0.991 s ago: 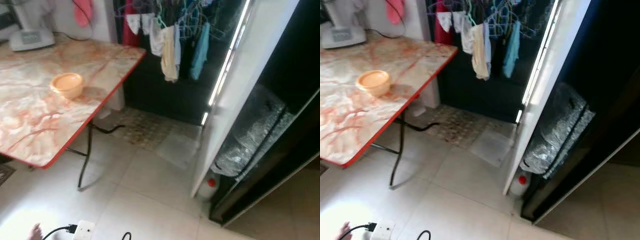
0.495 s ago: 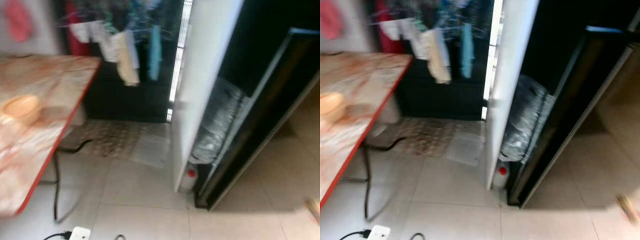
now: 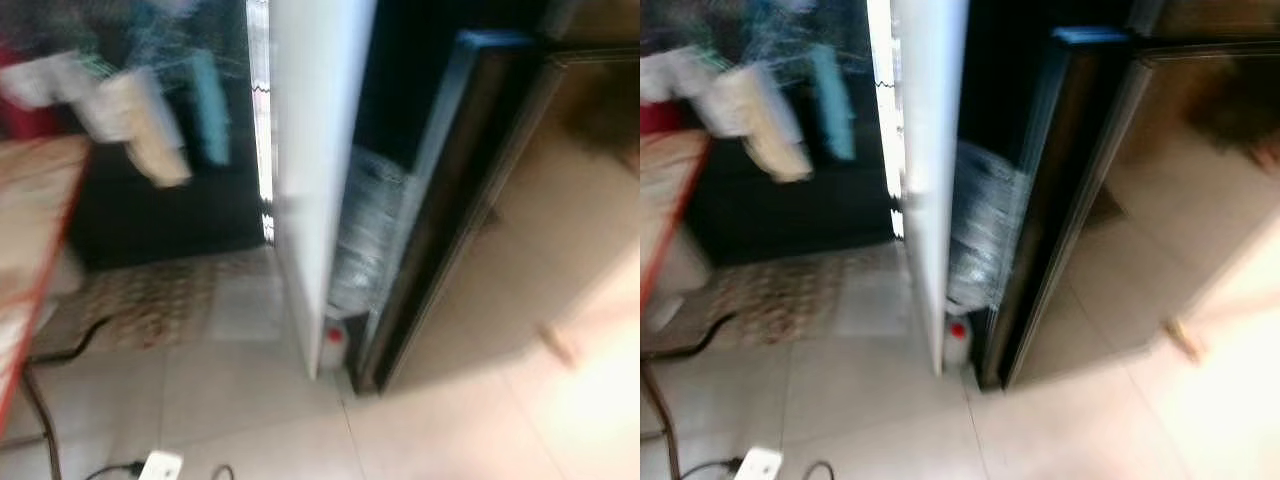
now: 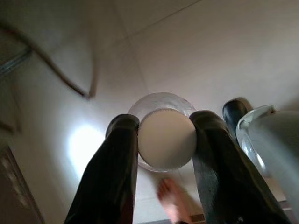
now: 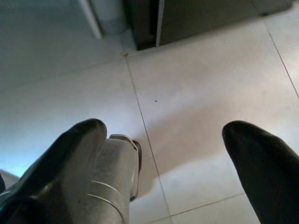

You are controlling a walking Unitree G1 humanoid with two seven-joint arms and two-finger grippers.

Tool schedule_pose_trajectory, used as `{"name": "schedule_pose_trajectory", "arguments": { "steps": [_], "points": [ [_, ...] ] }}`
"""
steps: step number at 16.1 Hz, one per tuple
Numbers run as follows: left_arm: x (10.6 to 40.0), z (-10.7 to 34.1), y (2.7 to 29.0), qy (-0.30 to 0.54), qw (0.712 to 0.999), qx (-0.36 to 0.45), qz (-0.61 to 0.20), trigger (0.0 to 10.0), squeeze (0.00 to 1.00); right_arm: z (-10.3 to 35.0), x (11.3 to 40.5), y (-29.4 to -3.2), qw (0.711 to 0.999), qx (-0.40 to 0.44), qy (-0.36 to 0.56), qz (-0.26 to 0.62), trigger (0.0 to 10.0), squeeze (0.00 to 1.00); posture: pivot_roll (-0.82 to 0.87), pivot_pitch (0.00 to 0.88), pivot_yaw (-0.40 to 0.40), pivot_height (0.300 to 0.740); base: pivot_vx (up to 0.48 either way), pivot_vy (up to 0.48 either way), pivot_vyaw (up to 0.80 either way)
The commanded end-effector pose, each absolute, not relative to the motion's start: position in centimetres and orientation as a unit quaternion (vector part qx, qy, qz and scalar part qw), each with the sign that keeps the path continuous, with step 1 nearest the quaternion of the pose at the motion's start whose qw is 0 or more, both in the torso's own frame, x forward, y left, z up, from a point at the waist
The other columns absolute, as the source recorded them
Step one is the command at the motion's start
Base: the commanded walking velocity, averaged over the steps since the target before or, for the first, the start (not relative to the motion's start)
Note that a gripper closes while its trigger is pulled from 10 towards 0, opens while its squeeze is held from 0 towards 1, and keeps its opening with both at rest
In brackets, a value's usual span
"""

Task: Restocking fridge

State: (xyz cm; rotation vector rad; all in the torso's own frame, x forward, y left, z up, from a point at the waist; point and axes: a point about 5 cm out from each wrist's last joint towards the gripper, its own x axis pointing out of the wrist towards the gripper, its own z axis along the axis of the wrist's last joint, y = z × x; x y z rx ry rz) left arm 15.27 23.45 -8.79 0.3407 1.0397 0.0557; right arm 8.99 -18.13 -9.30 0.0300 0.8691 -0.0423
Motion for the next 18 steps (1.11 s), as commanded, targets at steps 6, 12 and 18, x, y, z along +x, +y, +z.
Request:
{"name": "schedule_pose_trajectory", "arguments": {
  "steps": [6, 12, 18],
  "points": [
    [15.69, -8.7, 23.06, 0.487, 0.858, 0.165, 0.014, 10.0, 0.0, -9.98, 7.08, -18.14, 0.889, 0.014, 0.458, -0.02, 10.0, 0.0, -0.04, 0.043, 0.003, 0.74, 0.0, 0.0, -0.8],
    [15.84, -8.67, 22.84, 0.483, 0.86, 0.163, 0.014, 10.0, 0.0, -9.96, 7.3, -18.35, 0.889, 0.01, 0.458, -0.016, 10.0, 0.0, -0.02, 0.041, -0.012, 0.74, 0.0, 0.0, -0.8],
    [15.93, -8.7, 22.61, 0.483, 0.861, 0.157, 0.015, 10.0, 0.0, -9.93, 7.46, -18.6, 0.889, 0.007, 0.457, -0.012, 10.0, 0.0, -0.03, 0.043, -0.023, 0.74, 0.0, 0.0, -0.8]
  ]
}}
